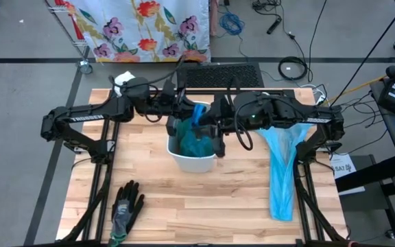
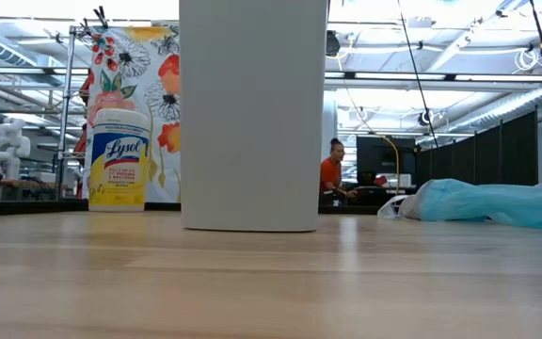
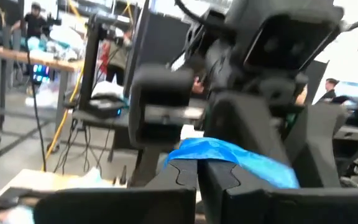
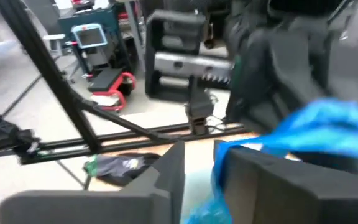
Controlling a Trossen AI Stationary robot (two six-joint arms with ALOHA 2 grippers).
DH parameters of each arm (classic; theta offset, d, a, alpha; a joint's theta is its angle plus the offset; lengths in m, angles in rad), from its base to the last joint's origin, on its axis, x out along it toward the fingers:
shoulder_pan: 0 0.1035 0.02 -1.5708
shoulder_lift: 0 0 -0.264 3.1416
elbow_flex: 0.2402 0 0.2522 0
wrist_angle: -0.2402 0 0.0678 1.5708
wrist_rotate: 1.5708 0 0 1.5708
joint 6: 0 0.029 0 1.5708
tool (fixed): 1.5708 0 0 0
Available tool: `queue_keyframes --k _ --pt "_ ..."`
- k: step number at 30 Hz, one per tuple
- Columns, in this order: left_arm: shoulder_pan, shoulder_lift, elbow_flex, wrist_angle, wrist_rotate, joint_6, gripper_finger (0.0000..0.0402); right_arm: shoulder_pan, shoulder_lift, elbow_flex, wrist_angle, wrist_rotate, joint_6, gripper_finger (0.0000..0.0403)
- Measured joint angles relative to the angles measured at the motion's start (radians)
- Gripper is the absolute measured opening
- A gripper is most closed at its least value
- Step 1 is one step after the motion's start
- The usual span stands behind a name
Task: Place trash/remove bag and relplace
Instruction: Close the blue trash bag
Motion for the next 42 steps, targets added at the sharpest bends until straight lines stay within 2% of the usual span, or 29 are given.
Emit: queue_keyframes --k 5,9,20,31,42 --pt "0.006 0.0 0.0 0.074 0.0 -0.001 0.0004 0.0 -0.002 0.0 -0.05 -0.024 0.035 0.012" --pt "0.007 0.0 0.0 0.075 0.0 -0.006 0.0004 0.0 -0.011 0.0 -0.081 -0.027 0.048 0.0134" --pt "0.006 -0.001 0.0 0.092 0.0 -0.009 0.0004 0.031 -0.06 0.0 -0.099 -0.026 0.061 0.0133" --pt "0.006 -0.001 0.0 0.09 0.0 -0.01 0.0004 0.035 -0.082 0.0 -0.279 0.015 0.138 0.0132" --pt "0.006 -0.001 0.0 0.091 0.0 -0.01 0.0004 0.031 -0.082 0.0 -0.393 0.295 0.187 0.0132"
